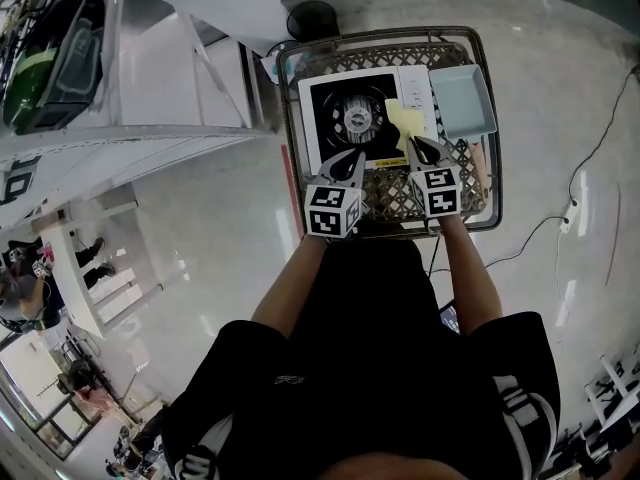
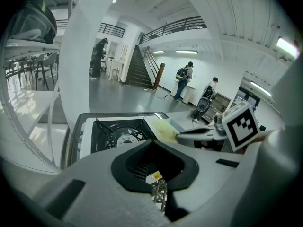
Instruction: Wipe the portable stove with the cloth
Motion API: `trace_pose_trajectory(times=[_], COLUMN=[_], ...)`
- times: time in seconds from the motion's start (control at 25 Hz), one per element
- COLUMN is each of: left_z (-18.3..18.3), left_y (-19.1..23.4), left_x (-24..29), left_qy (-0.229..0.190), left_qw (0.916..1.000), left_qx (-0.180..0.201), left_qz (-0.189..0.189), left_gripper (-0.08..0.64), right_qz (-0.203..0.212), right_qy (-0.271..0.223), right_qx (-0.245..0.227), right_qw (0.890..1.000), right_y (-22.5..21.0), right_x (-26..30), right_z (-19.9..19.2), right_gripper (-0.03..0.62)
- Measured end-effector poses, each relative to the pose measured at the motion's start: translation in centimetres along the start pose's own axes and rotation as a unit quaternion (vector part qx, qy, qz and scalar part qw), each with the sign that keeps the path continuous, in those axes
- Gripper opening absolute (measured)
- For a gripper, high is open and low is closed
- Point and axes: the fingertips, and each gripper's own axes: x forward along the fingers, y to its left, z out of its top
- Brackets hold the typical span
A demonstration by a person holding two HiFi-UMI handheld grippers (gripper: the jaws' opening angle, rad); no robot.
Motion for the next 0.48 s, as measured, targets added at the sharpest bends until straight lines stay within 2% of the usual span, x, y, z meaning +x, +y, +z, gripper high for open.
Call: trace_pose_trajectory(times=[0.16,0.28,0.48], left_z=[0.7,0.6,0.7], left_y=[1.3,2.4,3.9], left_x=[-0.5,-0.7,-1.5], left_qy=[-0.011,-0.010,-0.019], left_qw=[0.9998,0.9994,0.9981], left_qx=[-0.010,-0.023,-0.042], left_qz=[0.012,0.023,0.041], left_gripper=[0.021,0.021,0.021], right_qz=[0.003,0.006,0.017], right_qy=[-0.054,-0.075,-0.034], right_qx=[-0.017,-0.032,-0.066], right_qw=[0.998,0.997,0.997], right_y=[-0.4,-0.6,0.0], right_x=[0.7,3.0,9.0], right_z=[6.7,11.1,13.1], right_gripper=[0.021,0.021,0.021])
